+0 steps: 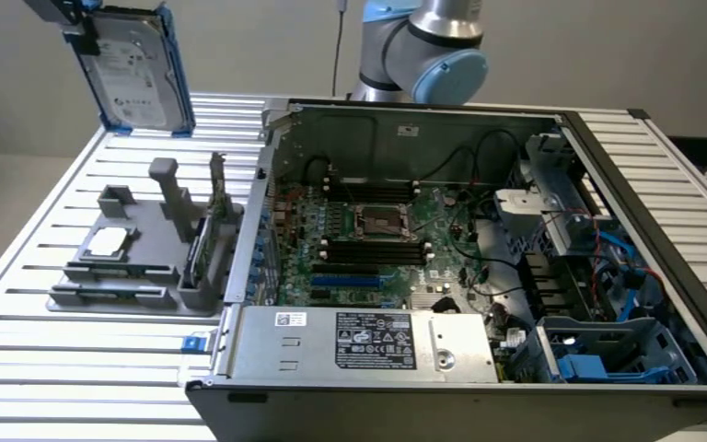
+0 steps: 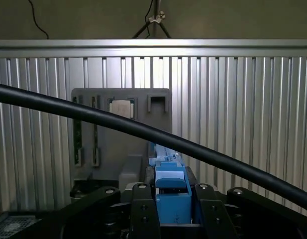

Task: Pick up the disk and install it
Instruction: 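Pick up the disk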

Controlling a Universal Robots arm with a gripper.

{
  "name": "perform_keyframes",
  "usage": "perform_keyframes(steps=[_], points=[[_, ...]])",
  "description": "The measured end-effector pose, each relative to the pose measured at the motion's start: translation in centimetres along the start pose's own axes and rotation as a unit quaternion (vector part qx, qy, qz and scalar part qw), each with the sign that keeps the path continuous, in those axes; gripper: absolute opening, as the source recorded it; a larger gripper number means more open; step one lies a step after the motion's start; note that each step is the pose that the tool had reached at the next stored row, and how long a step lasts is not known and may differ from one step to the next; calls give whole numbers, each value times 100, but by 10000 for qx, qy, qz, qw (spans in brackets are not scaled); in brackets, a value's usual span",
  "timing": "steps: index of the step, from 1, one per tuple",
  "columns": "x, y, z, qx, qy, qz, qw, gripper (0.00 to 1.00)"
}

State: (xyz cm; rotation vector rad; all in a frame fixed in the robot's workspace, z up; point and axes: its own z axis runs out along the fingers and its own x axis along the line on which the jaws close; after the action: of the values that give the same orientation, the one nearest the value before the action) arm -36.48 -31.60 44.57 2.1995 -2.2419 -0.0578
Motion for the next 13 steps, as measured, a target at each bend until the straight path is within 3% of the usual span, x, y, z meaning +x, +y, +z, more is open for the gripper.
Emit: perform_keyframes(steps=[8,13], points=[[90,-355,-372,-3,0,0,10000,33],[180,-565,-517,-4,0,0,10000,33]])
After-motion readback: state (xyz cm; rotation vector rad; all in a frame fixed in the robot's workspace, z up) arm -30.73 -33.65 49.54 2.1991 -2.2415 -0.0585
